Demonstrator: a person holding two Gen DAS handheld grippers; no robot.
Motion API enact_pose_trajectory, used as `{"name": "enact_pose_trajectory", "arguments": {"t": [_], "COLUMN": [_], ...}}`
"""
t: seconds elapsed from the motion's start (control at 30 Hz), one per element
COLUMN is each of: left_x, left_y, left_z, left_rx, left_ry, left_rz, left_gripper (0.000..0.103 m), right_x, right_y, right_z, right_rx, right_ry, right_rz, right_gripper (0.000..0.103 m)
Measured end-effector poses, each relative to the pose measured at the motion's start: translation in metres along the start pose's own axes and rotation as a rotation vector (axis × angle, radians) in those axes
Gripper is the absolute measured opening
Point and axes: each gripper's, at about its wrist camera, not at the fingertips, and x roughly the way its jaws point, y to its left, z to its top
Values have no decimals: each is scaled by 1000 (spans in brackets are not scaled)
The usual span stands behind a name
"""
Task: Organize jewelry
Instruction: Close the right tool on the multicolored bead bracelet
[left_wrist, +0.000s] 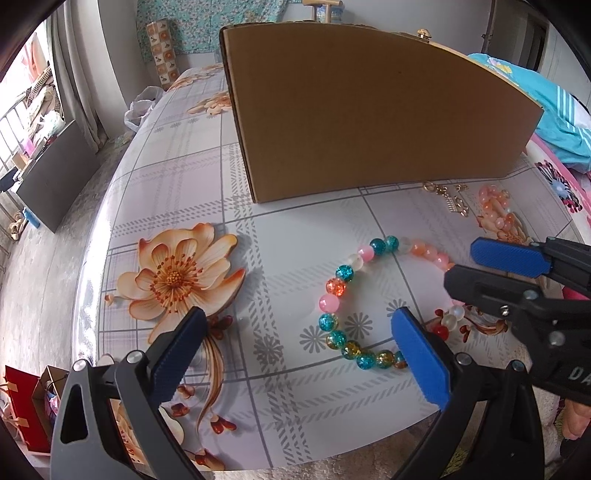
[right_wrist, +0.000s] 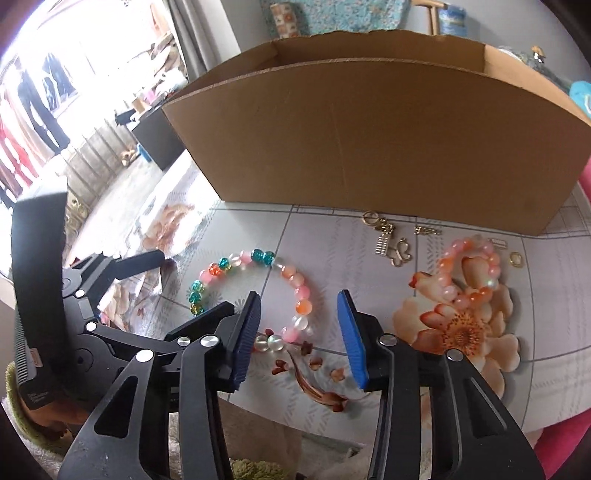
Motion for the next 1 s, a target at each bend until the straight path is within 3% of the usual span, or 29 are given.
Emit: {"name": "enact_pose_trajectory", "arguments": {"t": [0.53, 1.0], "left_x": [0, -1], "left_y": [0, -2], "left_z": [0, -2], "left_rx": [2, 27], "left_ry": [3, -6], "left_rz": [5, 23], "left_gripper": [99, 98], "right_x": [19, 13], "right_y": [6, 1], "right_z": [4, -1], "right_rx": [-41, -45], "right_ry": [36, 26], "right_rz": [-34, -39], "right_gripper": [11, 8]}}
